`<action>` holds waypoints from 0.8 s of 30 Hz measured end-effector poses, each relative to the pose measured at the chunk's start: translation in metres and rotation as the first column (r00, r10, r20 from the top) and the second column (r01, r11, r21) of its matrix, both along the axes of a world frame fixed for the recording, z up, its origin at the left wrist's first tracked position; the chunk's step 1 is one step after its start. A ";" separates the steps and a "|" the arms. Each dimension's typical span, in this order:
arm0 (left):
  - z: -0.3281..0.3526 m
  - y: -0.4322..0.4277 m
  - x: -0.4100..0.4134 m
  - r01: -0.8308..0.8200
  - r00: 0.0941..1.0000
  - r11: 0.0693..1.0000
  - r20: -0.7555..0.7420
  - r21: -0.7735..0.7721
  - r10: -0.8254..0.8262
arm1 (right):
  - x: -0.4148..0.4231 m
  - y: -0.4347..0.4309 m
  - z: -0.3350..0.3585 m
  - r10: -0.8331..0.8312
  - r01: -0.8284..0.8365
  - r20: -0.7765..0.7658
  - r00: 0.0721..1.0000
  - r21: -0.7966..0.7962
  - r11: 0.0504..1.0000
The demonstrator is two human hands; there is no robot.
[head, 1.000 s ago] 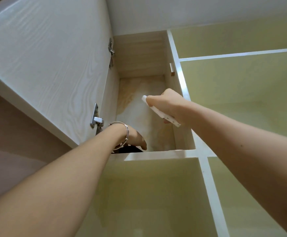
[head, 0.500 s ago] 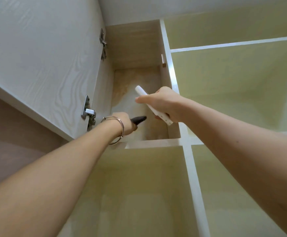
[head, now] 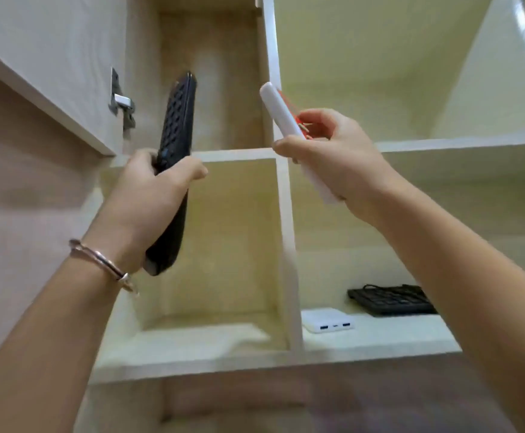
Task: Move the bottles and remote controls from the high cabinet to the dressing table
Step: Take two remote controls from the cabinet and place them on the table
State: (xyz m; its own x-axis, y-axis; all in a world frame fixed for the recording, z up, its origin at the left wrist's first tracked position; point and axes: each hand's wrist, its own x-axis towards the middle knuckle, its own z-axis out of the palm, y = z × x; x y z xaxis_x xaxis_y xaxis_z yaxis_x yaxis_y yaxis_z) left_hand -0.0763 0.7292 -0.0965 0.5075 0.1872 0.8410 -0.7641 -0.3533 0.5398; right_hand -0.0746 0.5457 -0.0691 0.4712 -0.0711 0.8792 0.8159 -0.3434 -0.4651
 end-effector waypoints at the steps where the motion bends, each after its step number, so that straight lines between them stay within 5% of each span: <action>1: -0.020 -0.003 -0.006 0.071 0.997 0.997 -0.037 0.005 -0.071 | -0.009 -0.009 -0.020 -0.024 0.024 -0.033 0.999 0.017 1.000; 6: -0.136 -0.029 -0.029 0.329 0.896 0.942 -0.337 0.068 -0.289 | -0.066 -0.054 -0.156 -0.233 0.254 -0.279 0.932 0.043 0.966; 11: -0.263 -0.085 -0.069 0.559 0.702 0.809 -0.623 0.180 -0.346 | -0.168 -0.103 -0.315 -0.407 0.539 -0.646 0.646 0.009 0.842; 16: -0.386 -0.148 -0.130 0.766 0.457 0.606 -0.845 0.216 -0.277 | -0.323 -0.127 -0.441 -0.439 0.795 -0.857 0.270 -0.058 0.603; 20: -0.457 -0.194 -0.199 0.894 0.277 0.415 -0.936 0.167 -0.218 | -0.449 -0.117 -0.499 -0.329 0.932 -0.943 0.055 -0.070 0.356; 24: -0.508 -0.242 -0.267 0.954 0.198 0.253 -0.973 0.163 -0.121 | -0.557 -0.097 -0.546 -0.216 0.988 -0.969 -0.123 -0.141 0.069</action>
